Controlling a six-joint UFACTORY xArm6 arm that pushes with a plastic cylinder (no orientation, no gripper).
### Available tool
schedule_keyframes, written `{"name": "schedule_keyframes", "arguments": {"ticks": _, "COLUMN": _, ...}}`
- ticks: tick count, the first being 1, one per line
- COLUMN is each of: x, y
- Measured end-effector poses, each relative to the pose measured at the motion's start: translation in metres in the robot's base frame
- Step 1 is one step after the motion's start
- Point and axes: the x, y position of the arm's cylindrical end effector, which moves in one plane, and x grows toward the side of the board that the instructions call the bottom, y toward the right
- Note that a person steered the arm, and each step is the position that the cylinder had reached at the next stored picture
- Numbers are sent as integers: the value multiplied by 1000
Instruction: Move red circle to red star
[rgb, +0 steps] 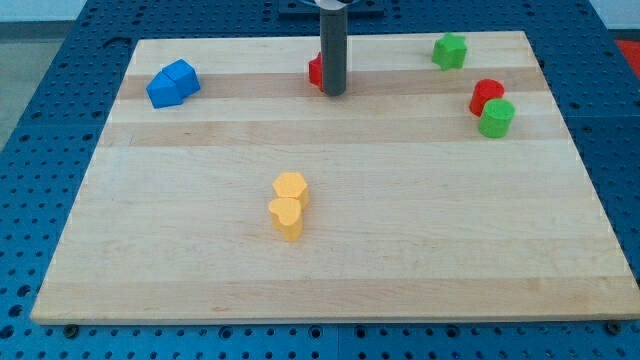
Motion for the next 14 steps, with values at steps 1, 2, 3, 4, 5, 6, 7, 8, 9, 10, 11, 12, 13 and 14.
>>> {"name": "schedule_keyframes", "arguments": {"ticks": 1, "x": 17, "y": 0}}
{"name": "schedule_keyframes", "arguments": {"ticks": 2, "x": 76, "y": 46}}
{"name": "schedule_keyframes", "arguments": {"ticks": 3, "x": 121, "y": 93}}
{"name": "schedule_keyframes", "arguments": {"ticks": 4, "x": 139, "y": 112}}
{"name": "schedule_keyframes", "arguments": {"ticks": 5, "x": 192, "y": 153}}
{"name": "schedule_keyframes", "arguments": {"ticks": 6, "x": 193, "y": 208}}
{"name": "schedule_keyframes", "arguments": {"ticks": 7, "x": 182, "y": 252}}
{"name": "schedule_keyframes", "arguments": {"ticks": 8, "x": 137, "y": 247}}
{"name": "schedule_keyframes", "arguments": {"ticks": 9, "x": 87, "y": 234}}
{"name": "schedule_keyframes", "arguments": {"ticks": 10, "x": 68, "y": 230}}
{"name": "schedule_keyframes", "arguments": {"ticks": 11, "x": 56, "y": 230}}
{"name": "schedule_keyframes", "arguments": {"ticks": 12, "x": 50, "y": 230}}
{"name": "schedule_keyframes", "arguments": {"ticks": 13, "x": 30, "y": 228}}
{"name": "schedule_keyframes", "arguments": {"ticks": 14, "x": 19, "y": 209}}
